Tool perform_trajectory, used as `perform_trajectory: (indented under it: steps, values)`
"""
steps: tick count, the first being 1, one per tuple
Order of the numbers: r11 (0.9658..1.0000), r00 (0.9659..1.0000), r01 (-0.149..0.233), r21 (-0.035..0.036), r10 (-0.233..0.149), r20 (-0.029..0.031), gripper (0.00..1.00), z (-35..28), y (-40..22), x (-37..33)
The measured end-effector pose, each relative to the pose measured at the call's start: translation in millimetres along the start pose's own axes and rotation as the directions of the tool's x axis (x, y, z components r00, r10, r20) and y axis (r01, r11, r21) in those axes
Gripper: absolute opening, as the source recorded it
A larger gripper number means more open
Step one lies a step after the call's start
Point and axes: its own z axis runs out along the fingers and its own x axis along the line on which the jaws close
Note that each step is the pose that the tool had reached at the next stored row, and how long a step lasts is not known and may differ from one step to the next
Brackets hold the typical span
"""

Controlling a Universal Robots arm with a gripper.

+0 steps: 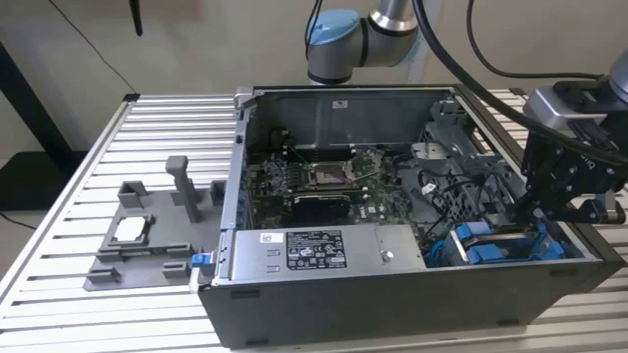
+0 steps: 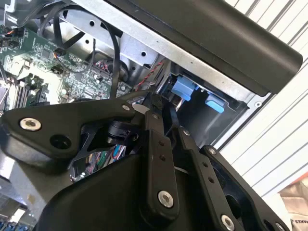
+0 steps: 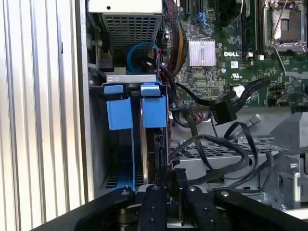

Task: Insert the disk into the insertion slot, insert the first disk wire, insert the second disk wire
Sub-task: 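Insert the first disk wire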

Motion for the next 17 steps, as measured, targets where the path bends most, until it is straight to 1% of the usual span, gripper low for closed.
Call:
perform_trajectory:
  steps: [7, 17]
  values:
    - [1.0000, 1.0000, 0.000, 0.0000, 0.000, -0.0006, 0.19, 1.1, -0.1, 0.5]
    - [1.0000, 1.0000, 0.002, -0.0002, -0.002, -0.0034, 0.19, 1.0, -0.1, 1.3]
